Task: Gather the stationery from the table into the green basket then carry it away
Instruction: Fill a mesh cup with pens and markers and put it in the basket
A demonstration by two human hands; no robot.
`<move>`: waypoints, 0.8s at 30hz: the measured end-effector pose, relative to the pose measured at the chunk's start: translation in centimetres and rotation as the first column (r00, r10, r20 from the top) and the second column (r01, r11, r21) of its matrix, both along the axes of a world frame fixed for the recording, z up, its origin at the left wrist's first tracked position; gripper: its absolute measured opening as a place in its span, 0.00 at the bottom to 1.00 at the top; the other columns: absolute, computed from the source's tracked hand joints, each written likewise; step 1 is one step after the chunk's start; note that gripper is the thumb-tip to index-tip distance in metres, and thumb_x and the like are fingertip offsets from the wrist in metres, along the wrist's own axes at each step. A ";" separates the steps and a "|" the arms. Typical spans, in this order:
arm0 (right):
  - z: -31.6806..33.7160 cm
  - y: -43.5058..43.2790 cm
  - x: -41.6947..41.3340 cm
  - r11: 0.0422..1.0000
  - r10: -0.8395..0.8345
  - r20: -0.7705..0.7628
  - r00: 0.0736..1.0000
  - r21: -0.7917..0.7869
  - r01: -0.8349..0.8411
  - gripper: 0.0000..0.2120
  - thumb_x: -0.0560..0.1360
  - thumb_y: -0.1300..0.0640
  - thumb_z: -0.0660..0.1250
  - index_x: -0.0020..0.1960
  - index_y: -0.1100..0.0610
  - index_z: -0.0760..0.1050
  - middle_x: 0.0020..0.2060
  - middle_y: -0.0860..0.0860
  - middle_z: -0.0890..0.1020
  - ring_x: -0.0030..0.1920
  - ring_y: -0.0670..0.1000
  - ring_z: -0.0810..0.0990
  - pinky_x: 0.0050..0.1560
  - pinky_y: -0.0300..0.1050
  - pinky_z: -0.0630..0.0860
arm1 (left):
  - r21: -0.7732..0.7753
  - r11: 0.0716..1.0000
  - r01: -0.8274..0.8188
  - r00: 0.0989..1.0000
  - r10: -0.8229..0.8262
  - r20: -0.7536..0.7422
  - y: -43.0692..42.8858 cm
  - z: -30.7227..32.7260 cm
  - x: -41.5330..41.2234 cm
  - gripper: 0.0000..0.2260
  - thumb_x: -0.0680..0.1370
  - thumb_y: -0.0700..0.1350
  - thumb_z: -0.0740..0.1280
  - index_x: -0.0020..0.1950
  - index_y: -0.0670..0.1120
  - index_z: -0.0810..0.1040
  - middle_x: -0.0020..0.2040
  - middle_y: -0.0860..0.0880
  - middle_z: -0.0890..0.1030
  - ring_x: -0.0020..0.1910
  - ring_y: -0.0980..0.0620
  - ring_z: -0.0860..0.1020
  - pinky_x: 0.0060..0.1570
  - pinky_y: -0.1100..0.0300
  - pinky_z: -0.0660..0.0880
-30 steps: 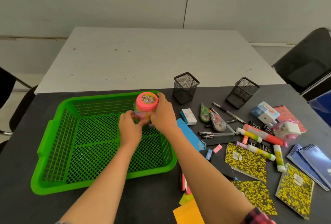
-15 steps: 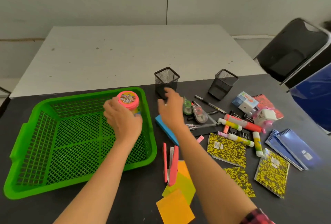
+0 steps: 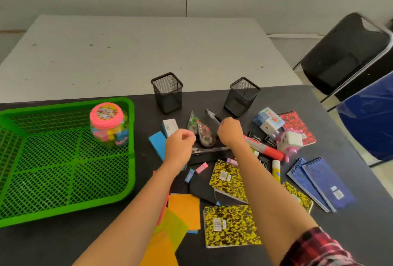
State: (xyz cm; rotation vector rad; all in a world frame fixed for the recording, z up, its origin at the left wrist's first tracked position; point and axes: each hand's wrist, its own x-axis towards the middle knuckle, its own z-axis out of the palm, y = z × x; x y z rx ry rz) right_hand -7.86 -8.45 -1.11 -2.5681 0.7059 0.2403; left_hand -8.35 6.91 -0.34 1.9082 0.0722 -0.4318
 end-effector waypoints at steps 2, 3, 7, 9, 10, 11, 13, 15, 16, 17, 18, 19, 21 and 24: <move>0.8 -0.1 0.0 0.986 0.038 0.161 0.986 0.153 -0.063 0.11 0.76 0.64 0.61 0.52 0.65 0.80 0.50 0.61 0.83 0.50 0.59 0.81 0.47 0.46 0.74 | -0.264 0.947 -0.184 0.946 0.098 -0.308 -1.6 0.4 0.8 0.13 0.78 0.47 0.63 0.58 0.40 0.74 0.45 0.47 0.78 0.47 0.49 0.78 0.51 0.54 0.77; 1.2 0.0 -0.1 0.959 0.095 0.181 0.979 0.248 -0.139 0.10 0.75 0.63 0.63 0.52 0.63 0.81 0.48 0.60 0.84 0.47 0.56 0.81 0.46 0.44 0.73 | -0.352 0.898 -0.263 0.907 0.106 -0.408 -2.4 0.5 1.2 0.14 0.79 0.50 0.62 0.59 0.43 0.73 0.48 0.46 0.78 0.49 0.48 0.78 0.50 0.54 0.77; 1.1 -0.9 -0.2 0.904 0.245 0.111 0.963 0.332 -0.268 0.10 0.75 0.63 0.64 0.51 0.62 0.83 0.48 0.62 0.84 0.48 0.56 0.82 0.50 0.49 0.76 | -0.349 0.808 -0.475 0.844 0.306 -0.440 -3.6 0.0 2.7 0.11 0.81 0.46 0.57 0.54 0.40 0.74 0.45 0.43 0.78 0.39 0.51 0.77 0.39 0.58 0.75; 0.2 -2.1 -0.2 0.942 0.307 -0.009 0.952 0.146 -0.302 0.14 0.74 0.66 0.62 0.58 0.62 0.79 0.58 0.61 0.80 0.59 0.60 0.77 0.60 0.52 0.74 | -0.268 0.794 -0.546 0.806 0.411 -0.425 -3.3 -1.0 2.9 0.08 0.82 0.44 0.55 0.53 0.42 0.71 0.37 0.47 0.72 0.32 0.53 0.72 0.34 0.59 0.73; -0.4 -2.6 -0.4 0.936 0.352 -0.098 0.931 0.050 -0.348 0.17 0.74 0.65 0.62 0.62 0.61 0.75 0.63 0.60 0.75 0.63 0.61 0.72 0.63 0.53 0.71 | -0.223 0.809 -0.543 0.804 0.425 -0.416 -3.2 -1.5 2.7 0.06 0.82 0.43 0.54 0.51 0.43 0.69 0.35 0.48 0.69 0.30 0.54 0.70 0.29 0.61 0.71; -1.1 -2.8 -0.5 0.921 0.382 -0.164 0.910 -0.015 -0.389 0.19 0.74 0.64 0.63 0.65 0.60 0.72 0.65 0.59 0.72 0.64 0.62 0.68 0.62 0.55 0.69 | -0.193 0.828 -0.527 0.809 0.420 -0.411 -3.2 -2.0 2.4 0.06 0.81 0.42 0.54 0.47 0.44 0.68 0.34 0.49 0.66 0.27 0.54 0.66 0.24 0.64 0.67; -1.8 -2.8 -0.3 0.891 0.422 -0.236 0.875 -0.072 -0.449 0.18 0.75 0.60 0.63 0.65 0.58 0.69 0.64 0.58 0.71 0.65 0.62 0.65 0.61 0.60 0.66 | -0.190 0.840 -0.509 0.810 0.392 -0.437 -3.1 -3.3 1.7 0.10 0.79 0.39 0.57 0.38 0.45 0.65 0.29 0.50 0.62 0.21 0.56 0.61 0.18 0.65 0.59; -1.6 -2.7 0.1 0.858 0.464 -0.271 0.843 -0.100 -0.504 0.14 0.76 0.60 0.61 0.61 0.59 0.71 0.62 0.59 0.73 0.63 0.62 0.67 0.62 0.61 0.65 | -0.210 0.844 -0.494 0.803 0.349 -0.484 -3.3 -3.7 0.8 0.12 0.77 0.39 0.63 0.35 0.45 0.64 0.22 0.51 0.61 0.15 0.58 0.59 0.17 0.67 0.56; -1.3 -2.9 0.4 0.867 0.459 -0.254 0.851 -0.079 -0.492 0.13 0.77 0.60 0.60 0.61 0.60 0.71 0.61 0.60 0.73 0.62 0.63 0.69 0.62 0.60 0.66 | -0.221 0.849 -0.479 0.806 0.326 -0.494 -3.7 -3.7 0.4 0.11 0.76 0.40 0.64 0.35 0.44 0.66 0.20 0.52 0.62 0.15 0.58 0.58 0.17 0.67 0.56; -0.9 -3.2 0.6 0.893 0.431 -0.223 0.875 -0.038 -0.449 0.13 0.77 0.61 0.59 0.60 0.61 0.71 0.61 0.61 0.72 0.60 0.64 0.71 0.62 0.59 0.68 | -0.232 0.858 -0.458 0.817 0.303 -0.490 -4.0 -3.5 0.1 0.10 0.76 0.40 0.65 0.36 0.43 0.69 0.20 0.52 0.62 0.16 0.58 0.59 0.17 0.67 0.56; -0.4 -3.5 0.8 0.918 0.391 -0.184 0.902 0.007 -0.397 0.13 0.77 0.62 0.58 0.60 0.63 0.71 0.61 0.62 0.71 0.58 0.64 0.73 0.60 0.57 0.71 | -0.242 0.865 -0.440 0.830 0.288 -0.478 -4.5 -3.3 0.0 0.09 0.76 0.40 0.66 0.37 0.42 0.71 0.22 0.51 0.64 0.18 0.57 0.60 0.17 0.66 0.57; 0.0 -3.6 0.9 0.930 0.368 -0.156 0.917 0.047 -0.365 0.13 0.76 0.63 0.58 0.59 0.66 0.72 0.60 0.64 0.72 0.56 0.64 0.74 0.57 0.56 0.72 | -0.238 0.870 -0.431 0.837 0.288 -0.464 -4.8 -3.1 -0.1 0.08 0.76 0.40 0.66 0.38 0.42 0.71 0.24 0.50 0.64 0.21 0.56 0.61 0.18 0.66 0.58; 0.4 -3.2 0.5 0.918 0.387 -0.155 0.909 0.156 -0.364 0.13 0.75 0.62 0.61 0.54 0.70 0.73 0.54 0.67 0.77 0.49 0.61 0.77 0.47 0.53 0.72 | -0.158 0.881 -0.445 0.831 0.341 -0.441 -5.3 -3.1 0.0 0.07 0.75 0.38 0.66 0.38 0.42 0.71 0.27 0.49 0.66 0.24 0.54 0.62 0.21 0.64 0.59; -0.2 -2.2 -0.7 0.891 0.439 -0.240 0.866 0.240 -0.386 0.21 0.68 0.55 0.72 0.55 0.66 0.74 0.47 0.60 0.77 0.46 0.56 0.75 0.41 0.47 0.70 | -0.029 0.863 -0.505 0.795 0.452 -0.404 -5.0 -3.3 0.2 0.05 0.75 0.36 0.64 0.40 0.42 0.72 0.28 0.47 0.69 0.25 0.51 0.65 0.24 0.61 0.61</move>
